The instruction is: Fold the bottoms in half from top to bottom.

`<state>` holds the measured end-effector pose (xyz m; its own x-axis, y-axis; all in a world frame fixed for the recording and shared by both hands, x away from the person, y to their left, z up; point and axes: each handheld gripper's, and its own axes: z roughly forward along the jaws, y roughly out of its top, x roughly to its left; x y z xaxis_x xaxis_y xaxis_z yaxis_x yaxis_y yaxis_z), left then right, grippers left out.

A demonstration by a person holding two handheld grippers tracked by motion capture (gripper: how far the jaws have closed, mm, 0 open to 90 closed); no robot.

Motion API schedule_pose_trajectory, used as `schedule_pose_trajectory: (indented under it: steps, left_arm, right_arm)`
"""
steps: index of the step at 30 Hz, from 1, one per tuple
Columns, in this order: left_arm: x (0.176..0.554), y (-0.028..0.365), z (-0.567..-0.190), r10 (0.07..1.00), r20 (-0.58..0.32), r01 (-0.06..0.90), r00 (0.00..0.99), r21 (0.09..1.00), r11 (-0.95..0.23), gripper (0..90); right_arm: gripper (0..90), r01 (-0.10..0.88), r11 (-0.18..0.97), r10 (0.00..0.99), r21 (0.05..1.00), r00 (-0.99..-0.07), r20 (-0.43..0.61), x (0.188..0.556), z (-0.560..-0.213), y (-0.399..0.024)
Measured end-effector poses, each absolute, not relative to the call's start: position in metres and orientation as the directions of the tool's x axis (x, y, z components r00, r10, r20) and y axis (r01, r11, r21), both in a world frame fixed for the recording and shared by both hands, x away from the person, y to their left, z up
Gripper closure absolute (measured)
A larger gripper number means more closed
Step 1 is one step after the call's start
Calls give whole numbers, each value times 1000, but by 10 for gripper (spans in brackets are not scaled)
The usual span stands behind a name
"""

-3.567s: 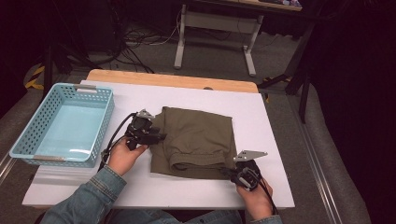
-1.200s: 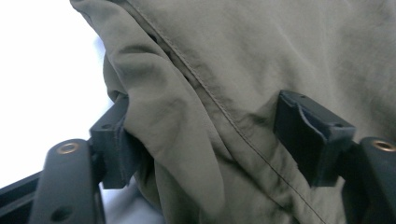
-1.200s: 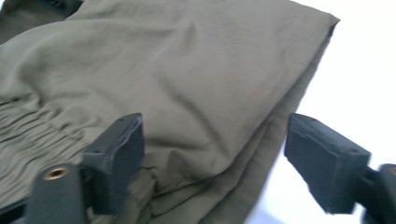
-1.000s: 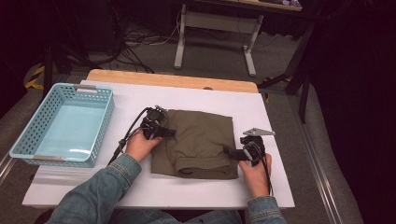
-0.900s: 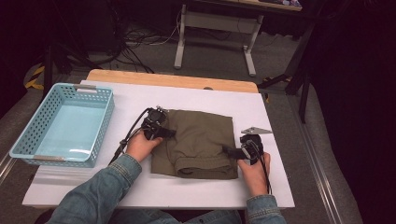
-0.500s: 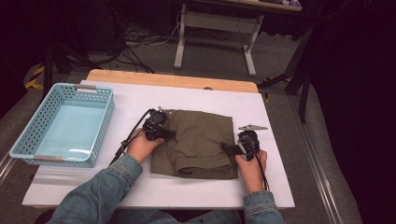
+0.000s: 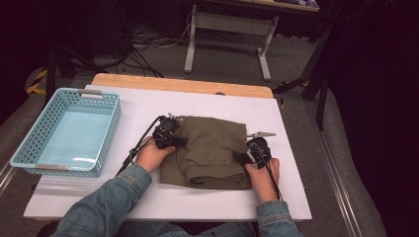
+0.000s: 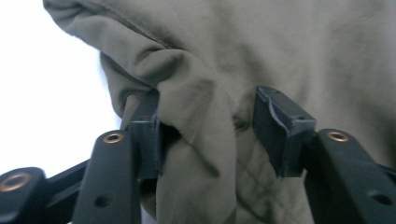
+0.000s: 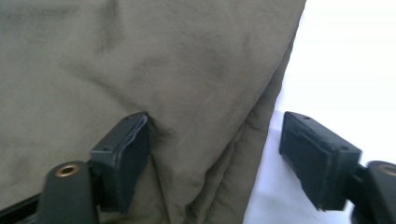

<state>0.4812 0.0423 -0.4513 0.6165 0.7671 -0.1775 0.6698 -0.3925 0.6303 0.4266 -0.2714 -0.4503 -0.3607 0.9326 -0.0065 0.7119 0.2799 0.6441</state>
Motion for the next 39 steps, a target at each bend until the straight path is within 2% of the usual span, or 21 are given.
schedule_pose_trajectory:
  steps: [4, 5, 8, 12, 14, 16, 17, 21, 24, 30, 33, 36, 39]
  left_arm:
    - [481, 40, -451, 768, -158, 662, 620, 630, -405, 494]
    - [481, 40, -451, 768, -158, 662, 620, 630, -405, 496]
    - [482, 41, -451, 770, -173, 672, 614, 626, -395, 501]
    - [482, 41, -451, 769, -168, 669, 617, 627, -400, 502]
    - [482, 41, -451, 770, -169, 670, 615, 626, -398, 501]
    - [482, 41, -451, 768, -174, 672, 617, 625, -398, 502]
    - [482, 42, -451, 766, -177, 672, 617, 625, -397, 501]
    - [483, 42, -451, 765, -182, 672, 617, 628, -393, 494]
    - [483, 43, -450, 769, -177, 673, 615, 626, -394, 448]
    - [487, 53, -446, 795, -170, 689, 582, 622, -372, 276]
    - [490, 56, -447, 808, -141, 688, 571, 619, -378, 144]
    - [493, 55, -454, 820, -152, 715, 551, 592, -371, 93]
    - [491, 51, -455, 813, -128, 699, 568, 596, -394, 67]
  right_arm:
    - [389, 719, 278, 934, 637, -358, -2, 427, -448, -270]
    - [389, 719, 278, 934, 637, -358, -2, 427, -448, -270]
    - [535, 718, 269, 932, 642, -361, 14, 426, -447, -269]
    - [579, 720, 249, 936, 648, -350, 29, 426, -447, -271]
    - [668, 719, 241, 936, 652, -349, 38, 426, -447, -271]
    - [799, 722, 237, 925, 650, -372, 76, 426, -447, -270]
    - [814, 722, 238, 923, 649, -377, 81, 426, -447, -269]
    - [832, 726, 228, 923, 648, -374, 94, 427, -447, -269]
    - [851, 726, 230, 922, 648, -375, 93, 426, -447, -268]
    - [857, 724, 228, 919, 651, -380, 102, 426, -448, -269]
    - [856, 720, 230, 919, 655, -382, 97, 425, -448, -269]
    - [856, 714, 236, 918, 660, -387, 91, 425, -448, -269]
    - [856, 712, 236, 917, 661, -388, 91, 425, -449, -269]
